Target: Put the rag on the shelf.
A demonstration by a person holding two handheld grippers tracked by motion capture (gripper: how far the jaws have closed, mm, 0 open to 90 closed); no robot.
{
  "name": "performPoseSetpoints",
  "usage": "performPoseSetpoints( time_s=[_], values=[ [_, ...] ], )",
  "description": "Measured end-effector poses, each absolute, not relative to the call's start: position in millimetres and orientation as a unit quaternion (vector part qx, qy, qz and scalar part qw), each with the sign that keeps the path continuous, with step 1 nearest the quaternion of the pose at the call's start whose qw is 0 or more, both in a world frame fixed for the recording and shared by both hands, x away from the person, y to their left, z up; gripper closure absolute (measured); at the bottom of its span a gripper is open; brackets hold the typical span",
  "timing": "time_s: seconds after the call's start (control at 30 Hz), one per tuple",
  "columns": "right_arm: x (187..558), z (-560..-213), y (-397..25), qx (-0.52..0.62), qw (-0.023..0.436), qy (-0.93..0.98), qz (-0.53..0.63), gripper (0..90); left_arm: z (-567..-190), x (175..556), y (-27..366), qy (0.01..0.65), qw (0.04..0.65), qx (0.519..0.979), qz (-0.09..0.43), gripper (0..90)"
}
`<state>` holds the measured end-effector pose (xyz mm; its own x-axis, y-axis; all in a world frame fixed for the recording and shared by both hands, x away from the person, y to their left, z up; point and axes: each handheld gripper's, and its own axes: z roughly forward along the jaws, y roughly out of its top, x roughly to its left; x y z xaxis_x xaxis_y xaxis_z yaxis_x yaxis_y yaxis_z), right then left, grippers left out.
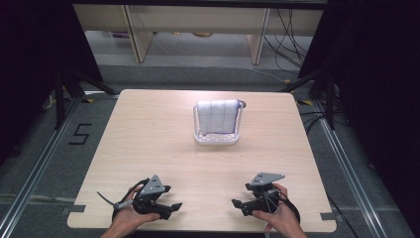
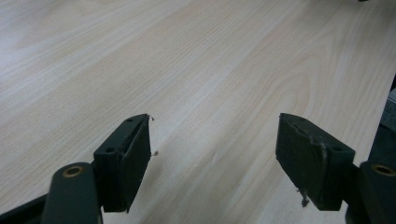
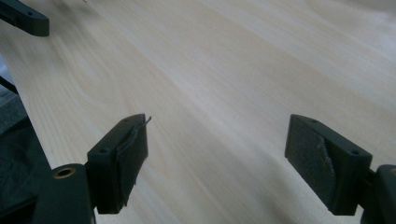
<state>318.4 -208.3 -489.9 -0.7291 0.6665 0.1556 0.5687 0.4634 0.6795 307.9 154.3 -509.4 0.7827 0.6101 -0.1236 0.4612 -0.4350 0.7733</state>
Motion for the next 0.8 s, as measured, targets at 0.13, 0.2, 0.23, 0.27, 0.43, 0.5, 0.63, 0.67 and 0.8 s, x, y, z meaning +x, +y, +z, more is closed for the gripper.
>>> performPoseSetpoints(
  time_s=[0.13,0.2,0.23,0.27,0.43,0.5,0.63,0.67,0.8],
  values=[
    [312,-493,-208,0.36,0.072,0.858,0.359,20.9,-510,302,154,0.316,0.429,0.841,0.09,26.0],
    [309,-494,-209,0.356,0.078,0.857,0.364,20.6,-510,301,153,0.304,0.415,0.853,0.088,25.5],
    [308,-494,-209,0.354,0.075,0.861,0.358,20.5,-512,300,151,0.309,0.425,0.846,0.089,25.5],
    [308,-496,-208,0.354,0.08,0.857,0.365,20.4,-512,301,151,0.308,0.416,0.851,0.091,25.4],
    [306,-497,-207,0.349,0.079,0.865,0.352,20.1,-512,303,151,0.297,0.406,0.86,0.088,23.1],
    [306,-499,-206,0.347,0.083,0.863,0.358,20.0,-514,302,149,0.313,0.416,0.849,0.087,22.7],
    [306,-498,-207,0.343,0.085,0.868,0.349,19.7,-514,304,151,0.313,0.408,0.853,0.089,21.6],
    [306,-498,-207,0.343,0.085,0.868,0.348,19.6,-514,304,151,0.308,0.406,0.855,0.094,21.3],
    [306,-500,-205,0.345,0.09,0.867,0.348,19.5,-515,306,151,0.309,0.402,0.856,0.098,20.5]
  ],
)
